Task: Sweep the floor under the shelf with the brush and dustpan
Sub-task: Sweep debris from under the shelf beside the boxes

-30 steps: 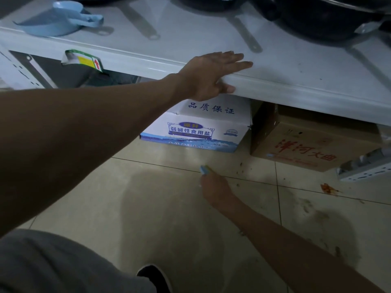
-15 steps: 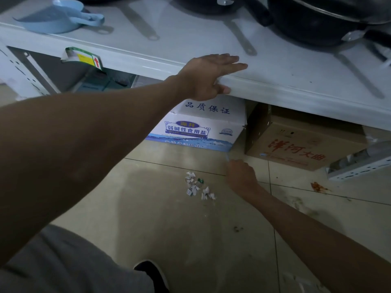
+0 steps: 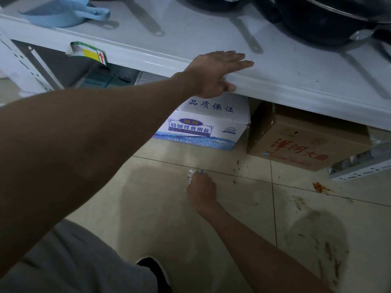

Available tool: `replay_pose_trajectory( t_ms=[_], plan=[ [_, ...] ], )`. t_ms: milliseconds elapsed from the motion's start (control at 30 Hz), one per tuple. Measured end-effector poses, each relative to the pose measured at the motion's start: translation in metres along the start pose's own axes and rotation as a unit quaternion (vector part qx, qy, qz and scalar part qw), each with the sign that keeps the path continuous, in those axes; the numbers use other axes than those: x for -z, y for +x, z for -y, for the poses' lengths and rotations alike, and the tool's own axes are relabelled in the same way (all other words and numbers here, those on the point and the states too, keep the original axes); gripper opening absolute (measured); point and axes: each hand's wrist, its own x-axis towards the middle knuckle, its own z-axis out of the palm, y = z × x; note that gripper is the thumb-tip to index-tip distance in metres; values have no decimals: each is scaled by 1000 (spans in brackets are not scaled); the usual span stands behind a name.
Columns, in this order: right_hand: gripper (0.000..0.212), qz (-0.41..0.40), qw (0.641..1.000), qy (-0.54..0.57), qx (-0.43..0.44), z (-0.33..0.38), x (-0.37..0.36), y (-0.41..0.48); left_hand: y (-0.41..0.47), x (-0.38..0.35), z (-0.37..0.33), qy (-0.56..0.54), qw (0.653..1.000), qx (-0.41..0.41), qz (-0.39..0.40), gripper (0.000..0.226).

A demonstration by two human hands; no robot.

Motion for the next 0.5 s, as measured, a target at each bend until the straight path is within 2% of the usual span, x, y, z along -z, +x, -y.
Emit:
replay_pose_trajectory(
  t_ms=[100,267,367,500],
  plan=[
    [20,-4,1000,15,3,10,3,2,1,-2,0,0,1000,-4,2,68],
    [22,-8,1000,7,-18,-7,30,-1,1,-2,0,4,1000,-2,-1,68],
    [6,9,1000,-10,-16,-24,52,-7,0,-2,-4,23,1000,1,-13,68],
    [11,-12,999,31,-40,-45,85,-6,-1,10,-10,11,999,7,37,69]
  ],
)
